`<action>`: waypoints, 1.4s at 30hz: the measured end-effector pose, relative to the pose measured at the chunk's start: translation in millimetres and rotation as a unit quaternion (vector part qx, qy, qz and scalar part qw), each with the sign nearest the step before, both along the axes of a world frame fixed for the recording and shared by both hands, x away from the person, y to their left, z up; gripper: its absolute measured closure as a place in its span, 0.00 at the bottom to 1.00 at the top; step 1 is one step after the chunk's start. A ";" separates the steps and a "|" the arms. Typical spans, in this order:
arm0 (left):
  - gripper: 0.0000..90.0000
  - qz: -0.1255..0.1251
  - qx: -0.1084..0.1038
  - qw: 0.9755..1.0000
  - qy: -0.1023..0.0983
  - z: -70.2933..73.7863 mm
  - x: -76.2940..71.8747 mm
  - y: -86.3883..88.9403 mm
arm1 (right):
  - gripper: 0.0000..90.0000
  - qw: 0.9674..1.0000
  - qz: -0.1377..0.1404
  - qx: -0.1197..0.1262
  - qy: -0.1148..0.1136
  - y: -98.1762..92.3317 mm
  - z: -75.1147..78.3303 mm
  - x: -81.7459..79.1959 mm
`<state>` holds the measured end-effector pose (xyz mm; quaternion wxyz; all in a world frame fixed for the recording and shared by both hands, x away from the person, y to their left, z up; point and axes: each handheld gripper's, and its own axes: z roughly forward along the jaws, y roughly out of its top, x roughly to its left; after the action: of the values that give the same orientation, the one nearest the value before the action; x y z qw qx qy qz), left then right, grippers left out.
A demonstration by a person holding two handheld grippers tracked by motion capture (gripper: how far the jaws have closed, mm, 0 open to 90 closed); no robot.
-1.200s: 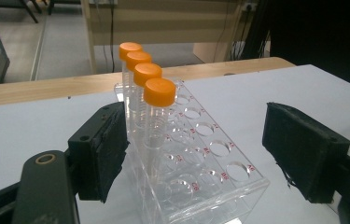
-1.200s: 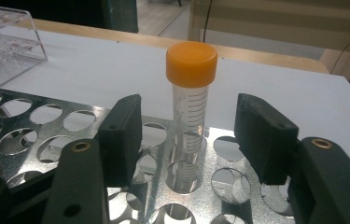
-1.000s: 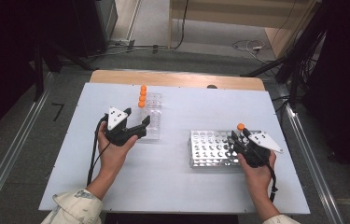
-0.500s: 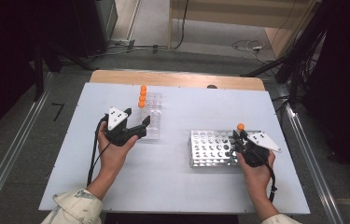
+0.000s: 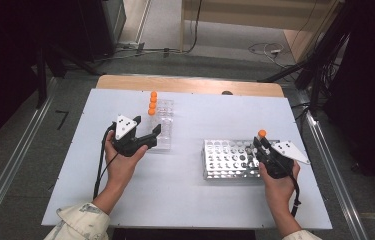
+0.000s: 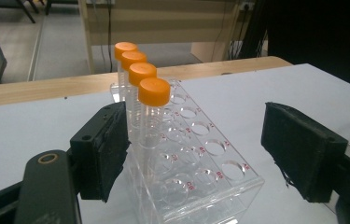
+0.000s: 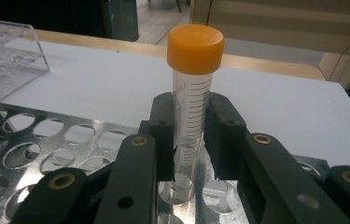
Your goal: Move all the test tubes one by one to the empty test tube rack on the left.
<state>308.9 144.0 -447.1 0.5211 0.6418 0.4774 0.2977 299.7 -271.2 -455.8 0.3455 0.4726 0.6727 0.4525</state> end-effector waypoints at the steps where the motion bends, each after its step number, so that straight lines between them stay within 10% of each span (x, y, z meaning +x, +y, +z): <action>1: 0.27 0.000 0.000 1.000 -0.001 0.1 0.0 -0.1 | 0.80 1.000 0.000 0.005 -0.008 -0.7 4.4 -1.5; 18: 0.21 -0.011 -0.005 1.000 -0.005 7.2 -3.5 -3.9 | 0.80 0.997 0.035 0.023 -0.064 10.5 43.8 -24.4; 42: 0.21 -0.075 -0.022 0.997 -0.025 26.0 -22.9 -27.5 | 0.80 0.981 0.194 0.013 -0.026 115.7 38.2 -23.6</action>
<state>286.0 116.5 -421.1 0.5675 0.6566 0.4211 0.2637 276.1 -155.5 -417.6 0.2624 0.3256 0.7364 0.5319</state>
